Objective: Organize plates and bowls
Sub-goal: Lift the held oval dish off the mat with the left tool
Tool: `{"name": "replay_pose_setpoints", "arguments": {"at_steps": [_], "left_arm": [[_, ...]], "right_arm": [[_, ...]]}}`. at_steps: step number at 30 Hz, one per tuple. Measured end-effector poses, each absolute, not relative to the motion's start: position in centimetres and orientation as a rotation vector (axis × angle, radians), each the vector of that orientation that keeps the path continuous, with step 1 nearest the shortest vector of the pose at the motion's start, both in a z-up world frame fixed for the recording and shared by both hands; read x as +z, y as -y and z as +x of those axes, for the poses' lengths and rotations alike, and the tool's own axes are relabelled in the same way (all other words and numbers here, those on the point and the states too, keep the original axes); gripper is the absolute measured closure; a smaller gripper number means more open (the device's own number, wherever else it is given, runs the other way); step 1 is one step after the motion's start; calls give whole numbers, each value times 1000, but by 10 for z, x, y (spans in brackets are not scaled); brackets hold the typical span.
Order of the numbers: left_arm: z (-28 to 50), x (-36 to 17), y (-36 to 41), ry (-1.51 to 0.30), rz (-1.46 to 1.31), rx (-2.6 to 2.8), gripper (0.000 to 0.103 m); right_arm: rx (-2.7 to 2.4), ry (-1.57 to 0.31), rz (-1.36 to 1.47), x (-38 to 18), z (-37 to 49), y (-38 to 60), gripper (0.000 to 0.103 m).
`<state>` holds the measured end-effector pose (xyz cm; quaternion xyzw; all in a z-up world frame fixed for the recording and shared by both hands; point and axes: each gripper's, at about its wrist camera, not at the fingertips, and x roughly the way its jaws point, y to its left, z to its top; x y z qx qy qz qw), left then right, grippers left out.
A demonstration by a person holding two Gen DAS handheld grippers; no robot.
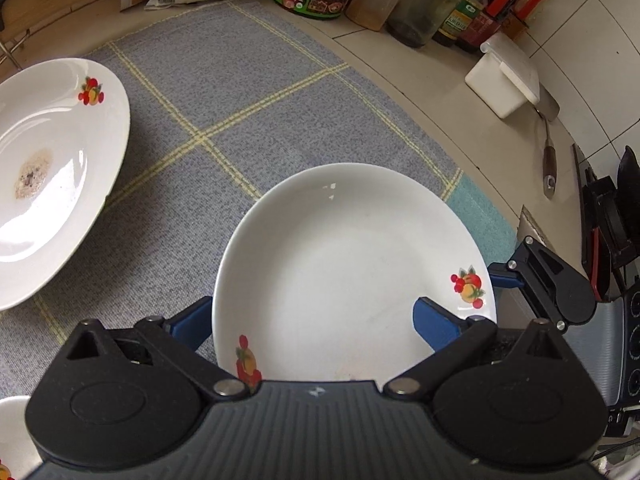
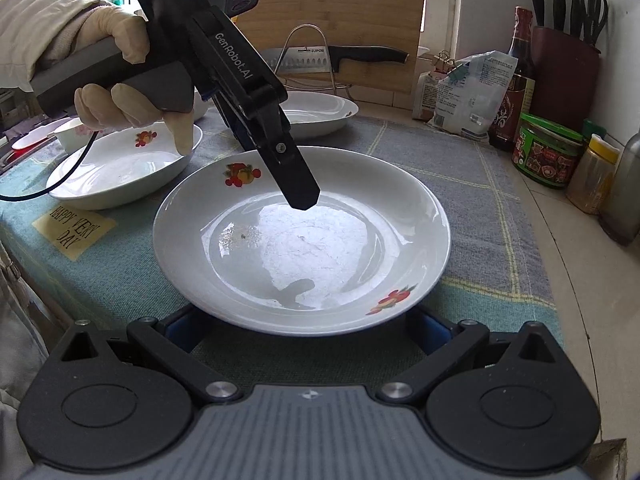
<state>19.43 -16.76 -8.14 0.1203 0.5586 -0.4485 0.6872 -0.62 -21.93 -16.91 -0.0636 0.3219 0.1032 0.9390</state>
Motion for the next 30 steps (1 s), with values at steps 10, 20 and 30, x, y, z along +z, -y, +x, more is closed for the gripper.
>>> {"name": "replay_pose_setpoints", "arguments": {"at_steps": [10,20,30], "left_arm": [[200,-81,168,-1275,262,-1017,1],[200,-82,179,-1293,358,-1043,1],[203,-82,186,-1297,408,-1059,2]], "right_arm": [[196,-646,-122,-170,-10,218,0],[232,-633,-133,-171,-8,220,0],[264,-621,-141,-171,-6,223,0]]}}
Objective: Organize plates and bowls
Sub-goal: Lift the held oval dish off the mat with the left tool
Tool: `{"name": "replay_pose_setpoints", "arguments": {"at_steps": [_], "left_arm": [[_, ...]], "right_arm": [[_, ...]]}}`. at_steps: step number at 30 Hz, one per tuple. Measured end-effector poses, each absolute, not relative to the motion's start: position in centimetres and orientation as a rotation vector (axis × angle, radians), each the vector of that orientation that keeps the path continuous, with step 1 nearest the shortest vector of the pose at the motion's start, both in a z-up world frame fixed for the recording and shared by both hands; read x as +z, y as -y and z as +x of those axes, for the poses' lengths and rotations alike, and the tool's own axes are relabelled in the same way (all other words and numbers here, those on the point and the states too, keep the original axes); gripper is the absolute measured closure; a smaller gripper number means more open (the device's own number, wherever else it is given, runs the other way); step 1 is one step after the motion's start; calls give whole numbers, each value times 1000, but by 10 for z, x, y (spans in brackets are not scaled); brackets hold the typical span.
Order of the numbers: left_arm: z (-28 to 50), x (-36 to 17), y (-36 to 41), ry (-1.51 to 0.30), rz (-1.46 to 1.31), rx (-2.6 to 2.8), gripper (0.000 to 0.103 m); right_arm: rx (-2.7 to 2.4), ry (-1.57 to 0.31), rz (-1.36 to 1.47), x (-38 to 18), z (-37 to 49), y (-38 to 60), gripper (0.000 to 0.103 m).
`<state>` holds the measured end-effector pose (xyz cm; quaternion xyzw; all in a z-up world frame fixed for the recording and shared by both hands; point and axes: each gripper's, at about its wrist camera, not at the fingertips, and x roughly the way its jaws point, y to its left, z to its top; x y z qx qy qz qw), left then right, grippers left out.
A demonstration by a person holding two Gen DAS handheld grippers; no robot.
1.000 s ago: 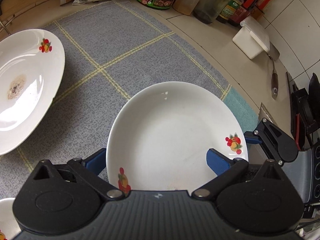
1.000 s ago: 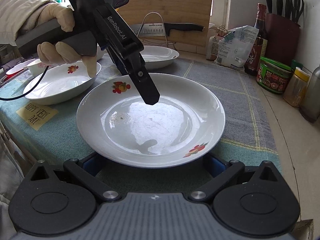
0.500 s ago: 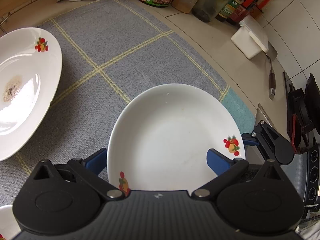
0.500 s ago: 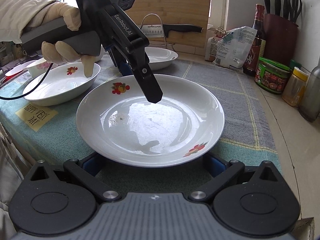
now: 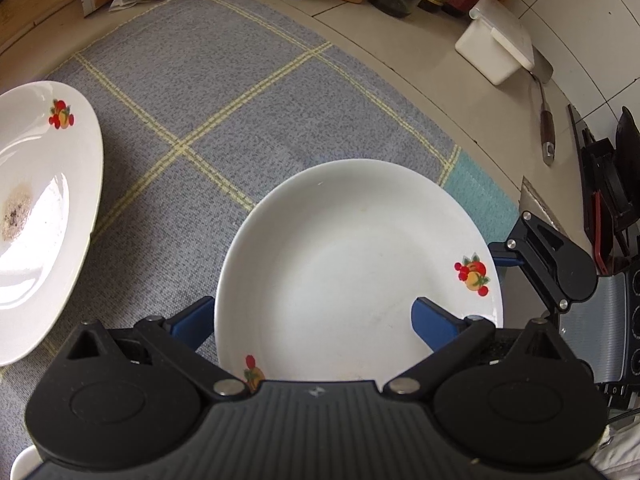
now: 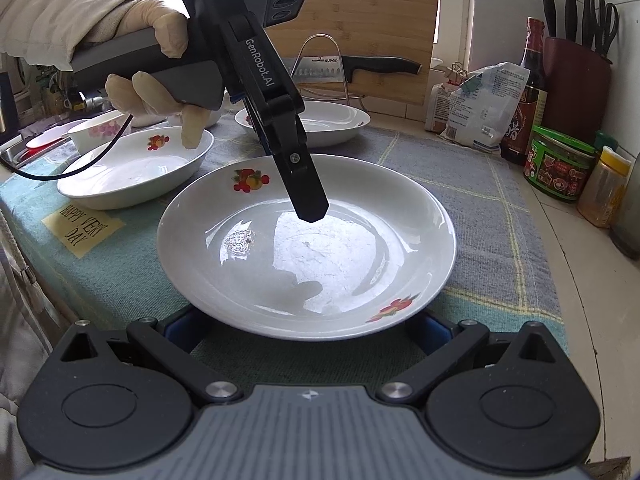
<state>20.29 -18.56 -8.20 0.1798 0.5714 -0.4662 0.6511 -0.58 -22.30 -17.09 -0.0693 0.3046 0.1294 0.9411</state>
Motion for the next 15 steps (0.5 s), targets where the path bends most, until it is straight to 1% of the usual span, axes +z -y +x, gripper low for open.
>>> {"name": "replay_pose_setpoints", "arguments": {"at_steps": [8,11,13,15], "left_arm": [[205,-83,190,-1313,441,-1085,4],[206,-82,192,-1311,450,-1087,8],[206,-81,191,-1308,455,-1093,13],[206,-80,191,-1310,454,-1104,15]], "right_arm": [[265,-641,-145,-169,-5,221,0],[259,-649,-145,-168,-4,221,0],[257,-653,-146,-168,-4,221,0],[256,-657,-147,-167,-4,221,0]]}}
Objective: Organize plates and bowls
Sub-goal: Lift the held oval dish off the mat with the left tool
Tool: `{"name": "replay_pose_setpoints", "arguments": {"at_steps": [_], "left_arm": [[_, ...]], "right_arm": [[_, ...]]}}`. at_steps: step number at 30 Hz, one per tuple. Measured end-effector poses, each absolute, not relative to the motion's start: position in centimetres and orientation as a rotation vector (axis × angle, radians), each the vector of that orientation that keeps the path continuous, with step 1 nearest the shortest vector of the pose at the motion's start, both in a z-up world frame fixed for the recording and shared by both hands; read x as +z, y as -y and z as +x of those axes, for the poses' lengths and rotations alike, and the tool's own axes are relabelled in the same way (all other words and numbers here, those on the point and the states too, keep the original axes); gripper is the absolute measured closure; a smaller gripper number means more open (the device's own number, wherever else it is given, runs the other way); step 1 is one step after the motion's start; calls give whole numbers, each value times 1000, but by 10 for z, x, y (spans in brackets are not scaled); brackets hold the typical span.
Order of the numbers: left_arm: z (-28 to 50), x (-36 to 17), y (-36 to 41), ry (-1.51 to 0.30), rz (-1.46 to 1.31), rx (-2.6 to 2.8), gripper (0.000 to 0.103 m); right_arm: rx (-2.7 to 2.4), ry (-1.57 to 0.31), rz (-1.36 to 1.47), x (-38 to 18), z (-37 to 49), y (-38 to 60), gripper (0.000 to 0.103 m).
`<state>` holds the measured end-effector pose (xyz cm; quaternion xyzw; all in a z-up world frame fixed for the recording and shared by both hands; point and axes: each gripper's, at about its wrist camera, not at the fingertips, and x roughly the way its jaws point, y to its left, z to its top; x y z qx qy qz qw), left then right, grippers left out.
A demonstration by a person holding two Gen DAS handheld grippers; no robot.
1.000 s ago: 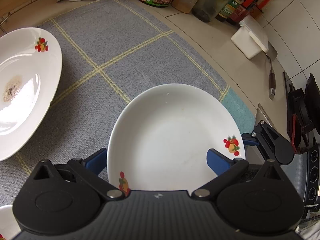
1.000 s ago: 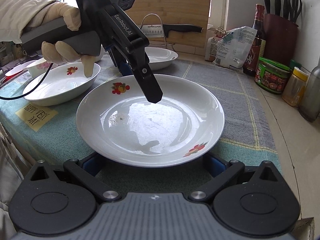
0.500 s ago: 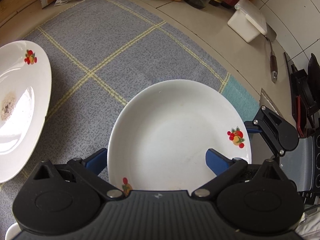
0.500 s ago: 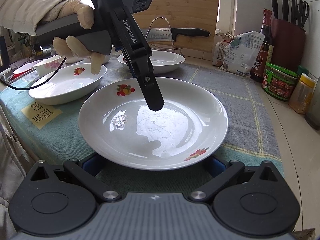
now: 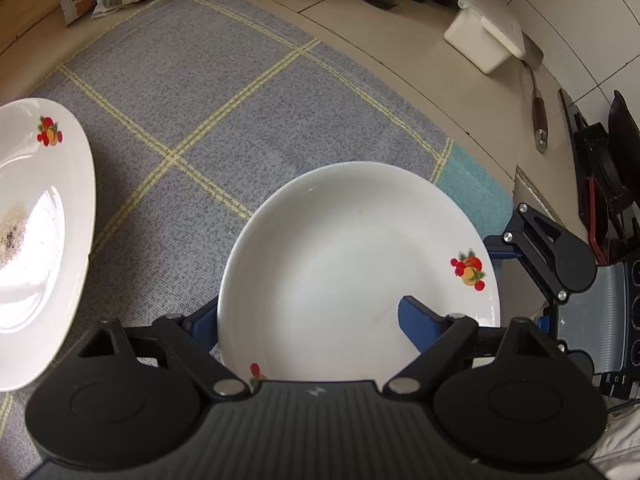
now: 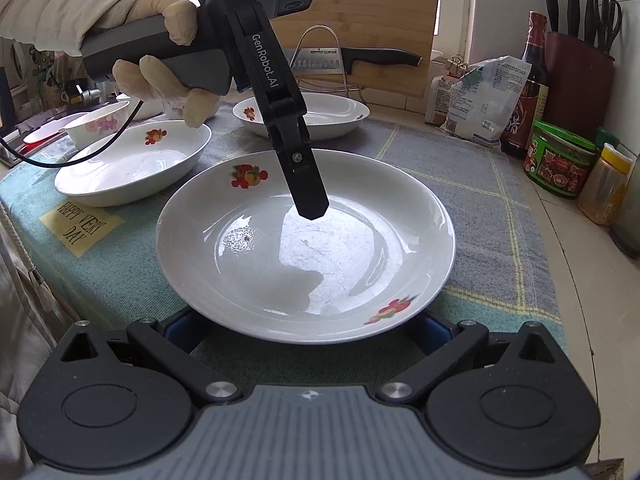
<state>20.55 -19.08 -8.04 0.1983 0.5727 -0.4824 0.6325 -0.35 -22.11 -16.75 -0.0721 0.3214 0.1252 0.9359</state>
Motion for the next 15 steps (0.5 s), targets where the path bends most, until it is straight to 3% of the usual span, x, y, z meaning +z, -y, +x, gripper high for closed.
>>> {"name": "replay_pose_setpoints", "arguments": {"at_steps": [15], "left_arm": [[202,-78,192,-1291,486,-1129,15]], "right_arm": [[243,-694,-165,-163,3,218,0]]}}
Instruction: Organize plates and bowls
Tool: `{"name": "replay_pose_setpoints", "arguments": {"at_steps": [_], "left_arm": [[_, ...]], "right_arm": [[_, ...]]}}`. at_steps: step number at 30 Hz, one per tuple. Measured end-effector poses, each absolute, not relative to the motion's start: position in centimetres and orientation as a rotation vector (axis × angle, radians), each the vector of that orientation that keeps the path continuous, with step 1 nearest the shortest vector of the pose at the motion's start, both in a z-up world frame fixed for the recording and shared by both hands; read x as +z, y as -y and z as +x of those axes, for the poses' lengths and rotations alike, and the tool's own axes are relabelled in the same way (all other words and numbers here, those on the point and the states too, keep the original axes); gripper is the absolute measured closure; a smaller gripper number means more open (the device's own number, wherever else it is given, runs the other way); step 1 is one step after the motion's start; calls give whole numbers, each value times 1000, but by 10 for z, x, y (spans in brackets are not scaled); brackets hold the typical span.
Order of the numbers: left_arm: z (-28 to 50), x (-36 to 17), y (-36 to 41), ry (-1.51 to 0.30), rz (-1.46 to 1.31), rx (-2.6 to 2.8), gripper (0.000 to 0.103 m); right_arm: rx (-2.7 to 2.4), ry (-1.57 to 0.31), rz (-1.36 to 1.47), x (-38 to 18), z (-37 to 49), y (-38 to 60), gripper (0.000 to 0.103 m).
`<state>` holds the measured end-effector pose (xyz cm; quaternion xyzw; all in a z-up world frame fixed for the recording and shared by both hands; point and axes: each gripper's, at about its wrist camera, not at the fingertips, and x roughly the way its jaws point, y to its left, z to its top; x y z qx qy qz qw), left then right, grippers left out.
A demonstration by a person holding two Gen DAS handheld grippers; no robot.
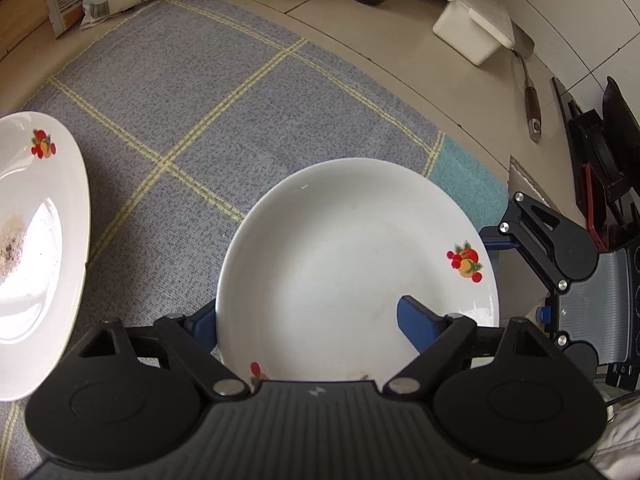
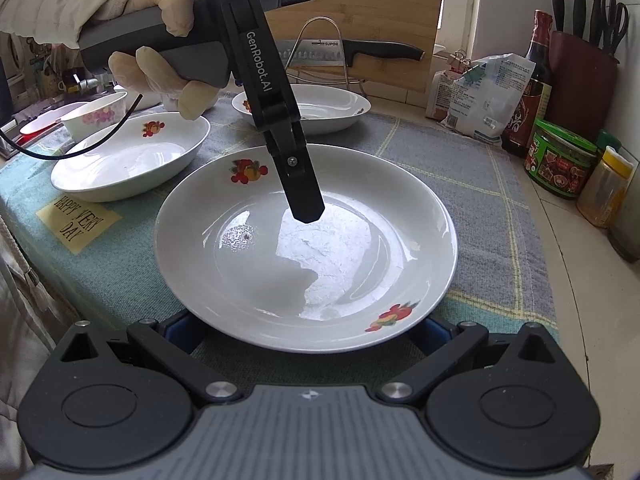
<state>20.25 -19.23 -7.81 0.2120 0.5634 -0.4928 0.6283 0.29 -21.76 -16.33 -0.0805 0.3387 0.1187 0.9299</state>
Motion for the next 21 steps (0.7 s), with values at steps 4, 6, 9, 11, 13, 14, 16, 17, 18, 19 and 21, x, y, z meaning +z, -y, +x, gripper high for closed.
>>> {"name": "replay_pose_setpoints", "arguments": {"at_steps": [4,6,9,11,13,14,16,17,18,19,21], "left_arm": [[200,-75,193,-1277,484,-1142,15],[199,-73,194,-1272,483,-1146,15],[199,-70,195,-1268,472,-1152,15],[200,-70,196,-1264,466,-1151,15],[200,-69,198,-1259,456,-1148,15],[201,-68,199,-1256,453,-1148,15],[203,-67,201,-1252,446,-1146,15],[204,-67,202,-1248,447,-1146,15],[205,-66,203,-1244,446,-1145,15],[207,-66,205,-1238,446,-1144,15],[209,-64,209,-1228,446,-1141,15]], "right_arm": [[237,-712,-157,-162,4,219,0],[235,-716,-161,-161,3,219,0],[234,-720,-176,-157,2,220,0],[237,-721,-181,-154,2,222,0],[240,-720,-189,-151,3,224,0],[241,-721,-194,-150,4,226,0],[244,-721,-198,-149,6,228,0],[248,-722,-194,-148,7,230,0],[250,-723,-192,-147,8,232,0],[251,-722,-194,-147,10,234,0],[253,-721,-202,-145,14,237,0]]}}
